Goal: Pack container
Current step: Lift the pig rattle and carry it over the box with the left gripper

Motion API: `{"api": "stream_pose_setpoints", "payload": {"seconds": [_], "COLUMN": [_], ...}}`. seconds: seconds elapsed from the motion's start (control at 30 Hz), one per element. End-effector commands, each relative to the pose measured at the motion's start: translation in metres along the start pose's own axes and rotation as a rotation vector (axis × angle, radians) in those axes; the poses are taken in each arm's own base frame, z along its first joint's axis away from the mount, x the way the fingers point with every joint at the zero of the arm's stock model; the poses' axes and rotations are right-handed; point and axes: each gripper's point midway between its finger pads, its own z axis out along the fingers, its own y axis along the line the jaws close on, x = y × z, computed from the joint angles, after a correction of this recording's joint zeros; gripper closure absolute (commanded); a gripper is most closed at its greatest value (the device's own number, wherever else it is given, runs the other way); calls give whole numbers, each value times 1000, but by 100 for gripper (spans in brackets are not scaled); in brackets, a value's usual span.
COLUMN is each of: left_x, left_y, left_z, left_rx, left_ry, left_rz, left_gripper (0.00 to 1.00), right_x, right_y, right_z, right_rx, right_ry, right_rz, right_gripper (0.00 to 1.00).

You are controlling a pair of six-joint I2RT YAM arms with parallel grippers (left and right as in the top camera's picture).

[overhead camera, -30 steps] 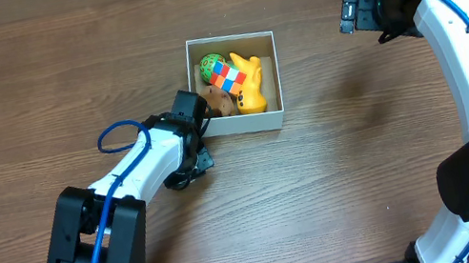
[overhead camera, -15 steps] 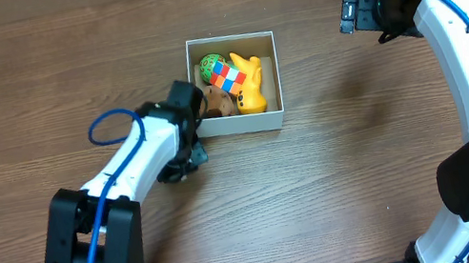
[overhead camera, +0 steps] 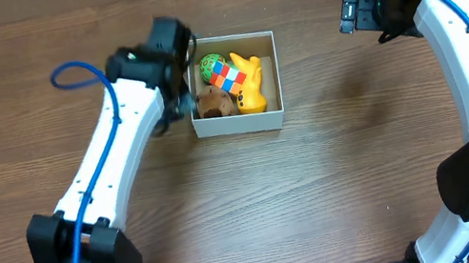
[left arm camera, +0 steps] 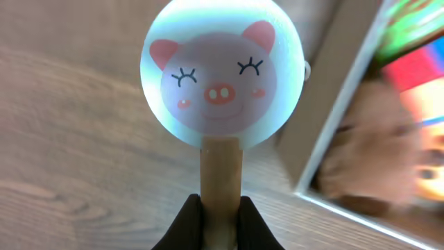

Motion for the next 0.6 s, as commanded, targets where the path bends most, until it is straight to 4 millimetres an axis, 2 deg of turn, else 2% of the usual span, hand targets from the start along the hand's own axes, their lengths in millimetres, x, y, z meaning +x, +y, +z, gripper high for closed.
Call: {"api": "stream_pose_setpoints", "payload": {"seconds": [0.0, 0.37, 0.57], "left_x": [-24, -14, -2], "left_y": [-16, -101, -133], "left_z": [-33, -65, -68], "left_rx": [62, 263, 313], "left_ry": [-93, -210, -239], "left_rz": [50, 183, 243], "left_gripper": [89, 86, 84], "right_x": [-8, -8, -9], "right_y": [-3, -3, -3], "right_z": [-13, -13, -13], "right_rx": [-3, -3, -2], "right_ry": [-43, -43, -43], "right_rz": [16, 16, 16], "right_gripper": [0, 0, 0]}}
